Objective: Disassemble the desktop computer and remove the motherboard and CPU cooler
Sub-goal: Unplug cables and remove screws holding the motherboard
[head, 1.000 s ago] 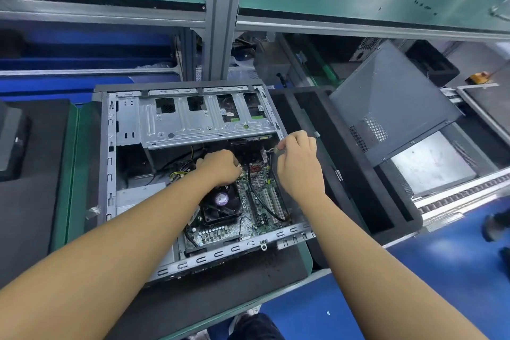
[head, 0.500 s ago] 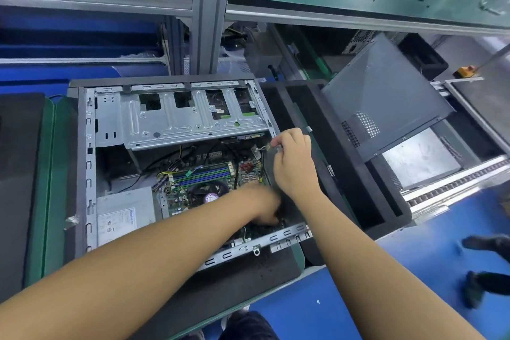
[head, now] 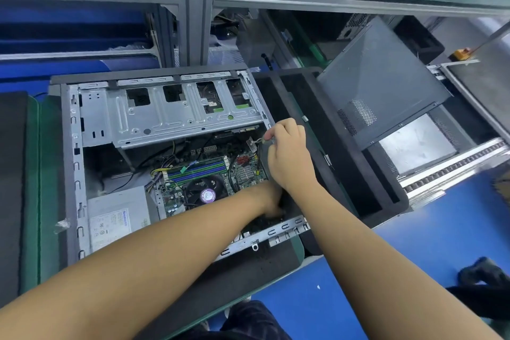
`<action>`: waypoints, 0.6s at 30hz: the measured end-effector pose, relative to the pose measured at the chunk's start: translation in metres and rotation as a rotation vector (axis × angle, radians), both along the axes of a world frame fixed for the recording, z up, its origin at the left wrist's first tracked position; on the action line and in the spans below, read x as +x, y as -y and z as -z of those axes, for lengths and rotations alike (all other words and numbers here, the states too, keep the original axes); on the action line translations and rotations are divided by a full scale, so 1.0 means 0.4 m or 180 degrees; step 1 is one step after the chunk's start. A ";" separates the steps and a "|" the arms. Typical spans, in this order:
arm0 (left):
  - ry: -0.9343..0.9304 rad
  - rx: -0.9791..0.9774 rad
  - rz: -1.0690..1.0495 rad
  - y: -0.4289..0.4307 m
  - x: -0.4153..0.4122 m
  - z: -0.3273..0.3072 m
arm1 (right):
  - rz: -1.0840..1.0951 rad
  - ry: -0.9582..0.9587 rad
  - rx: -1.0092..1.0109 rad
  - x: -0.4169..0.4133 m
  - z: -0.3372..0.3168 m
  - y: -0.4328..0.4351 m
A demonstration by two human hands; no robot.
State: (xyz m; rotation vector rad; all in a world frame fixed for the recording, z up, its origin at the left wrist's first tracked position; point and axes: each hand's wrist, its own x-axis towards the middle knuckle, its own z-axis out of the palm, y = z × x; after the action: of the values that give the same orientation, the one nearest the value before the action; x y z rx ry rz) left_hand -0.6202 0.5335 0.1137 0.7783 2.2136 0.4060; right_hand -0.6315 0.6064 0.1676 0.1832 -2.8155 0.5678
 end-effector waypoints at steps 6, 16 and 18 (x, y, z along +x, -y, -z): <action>-0.0361 0.0293 -0.0408 0.031 -0.006 0.030 | 0.0030 0.0052 0.0072 0.004 -0.006 0.001; -0.0538 0.0615 -0.0392 0.044 0.000 0.033 | 0.0015 0.0109 0.0054 0.007 -0.016 0.002; -0.0517 0.0644 -0.0387 0.044 -0.002 0.034 | 0.0029 0.0123 0.0021 0.008 -0.020 0.002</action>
State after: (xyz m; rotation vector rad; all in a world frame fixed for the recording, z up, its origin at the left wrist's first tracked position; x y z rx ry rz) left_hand -0.6210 0.5157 0.1000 0.8093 2.4056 0.6555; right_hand -0.6284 0.6056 0.1754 0.1624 -2.8543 0.5662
